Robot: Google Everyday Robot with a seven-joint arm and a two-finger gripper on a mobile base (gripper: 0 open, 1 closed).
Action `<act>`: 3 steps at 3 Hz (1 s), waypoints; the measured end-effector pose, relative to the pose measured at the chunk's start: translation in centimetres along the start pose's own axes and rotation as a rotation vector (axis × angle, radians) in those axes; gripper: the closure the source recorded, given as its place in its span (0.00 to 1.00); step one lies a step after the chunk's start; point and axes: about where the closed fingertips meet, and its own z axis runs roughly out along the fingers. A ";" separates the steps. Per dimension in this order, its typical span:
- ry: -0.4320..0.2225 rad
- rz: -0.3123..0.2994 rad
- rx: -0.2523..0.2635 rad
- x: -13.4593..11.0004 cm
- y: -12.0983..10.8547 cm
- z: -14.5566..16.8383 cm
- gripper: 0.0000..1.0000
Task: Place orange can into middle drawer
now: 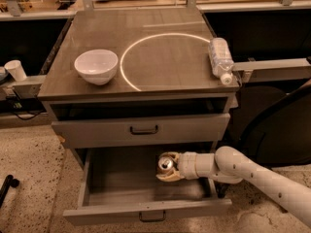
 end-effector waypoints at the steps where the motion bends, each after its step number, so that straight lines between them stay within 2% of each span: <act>1: 0.000 0.000 0.000 0.0 0.0 0.0 1.00; 2: 0.043 0.026 -0.033 1.4 0.3 1.6 1.00; 3: 0.062 0.009 -0.080 2.8 0.9 3.3 1.00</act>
Offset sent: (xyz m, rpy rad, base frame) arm 0.0063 0.0125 -0.0490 -0.0969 0.1127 0.0156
